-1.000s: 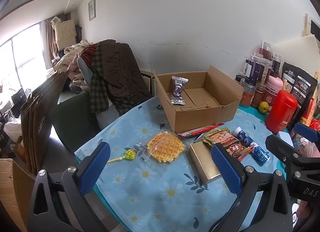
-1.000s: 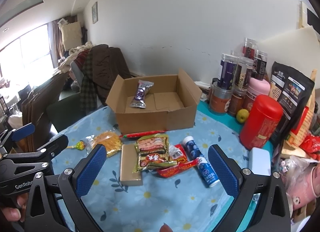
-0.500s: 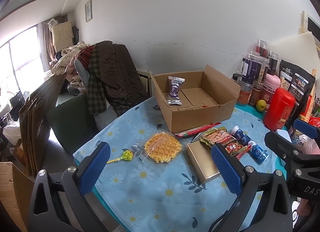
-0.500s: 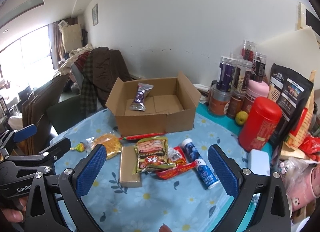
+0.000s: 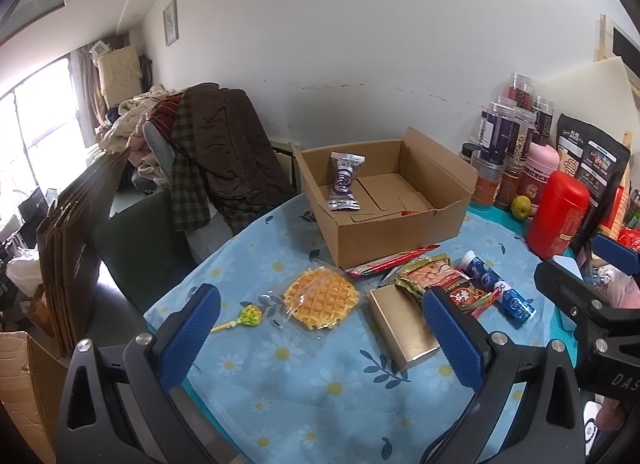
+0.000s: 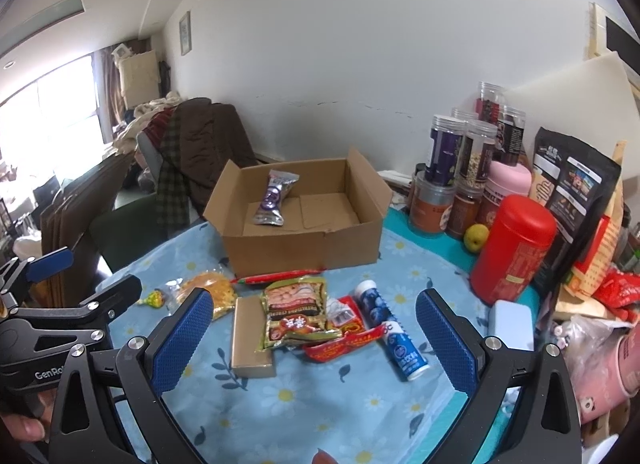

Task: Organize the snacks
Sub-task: 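Move both tools toward the snacks on the table, then grasp the lollipop with the left tool while the right tool grasps the gold box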

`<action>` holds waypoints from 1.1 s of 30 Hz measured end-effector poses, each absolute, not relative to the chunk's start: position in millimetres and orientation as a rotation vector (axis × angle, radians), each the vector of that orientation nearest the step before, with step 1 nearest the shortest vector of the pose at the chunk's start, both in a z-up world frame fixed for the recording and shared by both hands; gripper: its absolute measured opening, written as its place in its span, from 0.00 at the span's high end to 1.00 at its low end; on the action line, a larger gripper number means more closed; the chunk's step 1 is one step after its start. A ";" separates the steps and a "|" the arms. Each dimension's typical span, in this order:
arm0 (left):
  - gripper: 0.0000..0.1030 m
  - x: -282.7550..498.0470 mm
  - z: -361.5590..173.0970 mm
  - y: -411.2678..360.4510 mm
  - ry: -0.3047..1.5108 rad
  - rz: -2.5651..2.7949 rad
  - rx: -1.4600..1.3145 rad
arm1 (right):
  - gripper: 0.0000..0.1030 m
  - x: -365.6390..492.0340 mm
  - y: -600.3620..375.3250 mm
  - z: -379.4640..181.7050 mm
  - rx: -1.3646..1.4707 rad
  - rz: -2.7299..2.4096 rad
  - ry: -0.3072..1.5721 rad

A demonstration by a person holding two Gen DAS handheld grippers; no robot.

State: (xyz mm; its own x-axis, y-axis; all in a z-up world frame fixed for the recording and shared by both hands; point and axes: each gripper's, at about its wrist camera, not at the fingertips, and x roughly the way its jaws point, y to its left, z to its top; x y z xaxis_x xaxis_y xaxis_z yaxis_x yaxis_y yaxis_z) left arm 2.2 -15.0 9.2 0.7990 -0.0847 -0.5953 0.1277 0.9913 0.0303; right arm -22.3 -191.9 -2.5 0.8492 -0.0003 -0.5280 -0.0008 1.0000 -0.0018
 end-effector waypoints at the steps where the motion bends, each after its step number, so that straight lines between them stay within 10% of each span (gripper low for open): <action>1: 0.00 3.3 9.6 -16.1 0.638 -0.119 0.071 | 0.00 -22.2 -192.3 -2.4 -0.002 -0.003 0.555; 33: 0.00 51.1 -8.5 35.0 0.677 -0.273 0.071 | 0.03 5.9 -144.0 -22.9 0.054 0.061 0.573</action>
